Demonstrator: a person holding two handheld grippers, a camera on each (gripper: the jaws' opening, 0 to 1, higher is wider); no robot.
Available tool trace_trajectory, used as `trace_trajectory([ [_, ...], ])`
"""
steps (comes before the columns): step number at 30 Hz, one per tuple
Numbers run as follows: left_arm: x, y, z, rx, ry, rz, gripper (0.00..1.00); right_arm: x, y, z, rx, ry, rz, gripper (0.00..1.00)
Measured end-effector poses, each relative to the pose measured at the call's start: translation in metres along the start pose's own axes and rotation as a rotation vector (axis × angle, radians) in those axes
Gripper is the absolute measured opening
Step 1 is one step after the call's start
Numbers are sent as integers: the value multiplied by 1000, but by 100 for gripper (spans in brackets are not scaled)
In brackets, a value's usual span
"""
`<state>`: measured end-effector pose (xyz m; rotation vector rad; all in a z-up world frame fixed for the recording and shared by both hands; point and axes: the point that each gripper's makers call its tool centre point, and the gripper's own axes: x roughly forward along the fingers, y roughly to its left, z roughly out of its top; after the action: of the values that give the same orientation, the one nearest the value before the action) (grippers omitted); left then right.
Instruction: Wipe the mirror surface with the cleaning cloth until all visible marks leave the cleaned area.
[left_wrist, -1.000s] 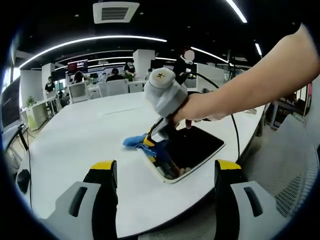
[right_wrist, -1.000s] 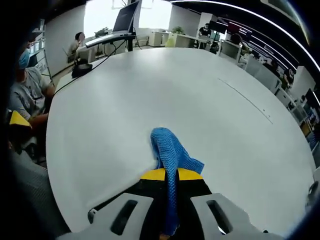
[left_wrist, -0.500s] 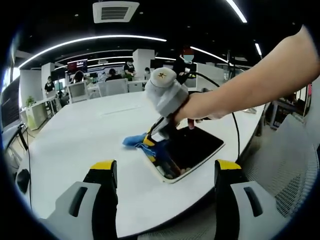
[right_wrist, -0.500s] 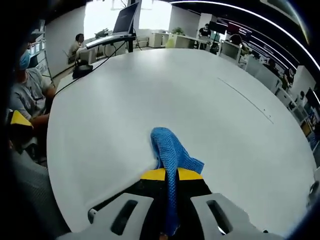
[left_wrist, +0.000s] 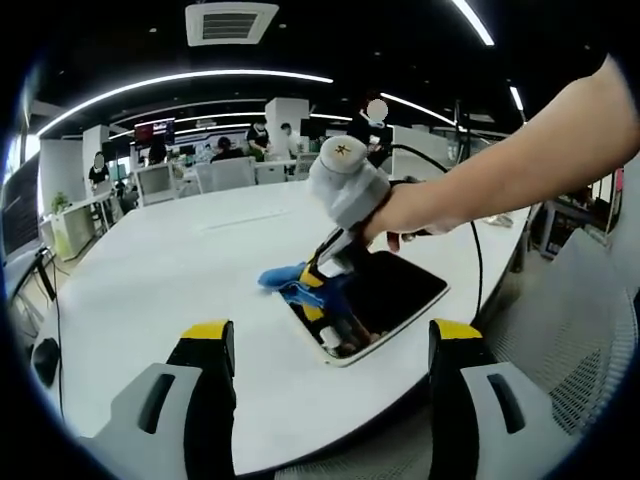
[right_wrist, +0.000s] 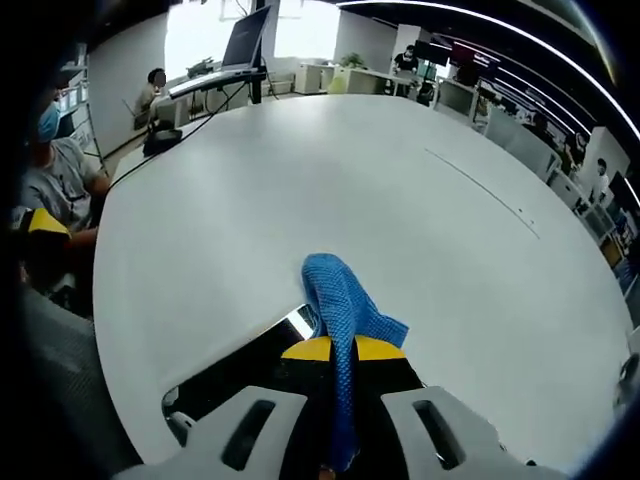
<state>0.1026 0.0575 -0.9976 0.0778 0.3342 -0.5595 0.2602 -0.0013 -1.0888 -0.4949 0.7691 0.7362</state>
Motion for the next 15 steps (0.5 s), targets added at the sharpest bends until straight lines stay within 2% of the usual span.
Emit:
trace_trajectory([
  [15, 1, 0, -1, 0, 9, -2, 77, -8, -18, -13, 42, 14, -23, 0],
])
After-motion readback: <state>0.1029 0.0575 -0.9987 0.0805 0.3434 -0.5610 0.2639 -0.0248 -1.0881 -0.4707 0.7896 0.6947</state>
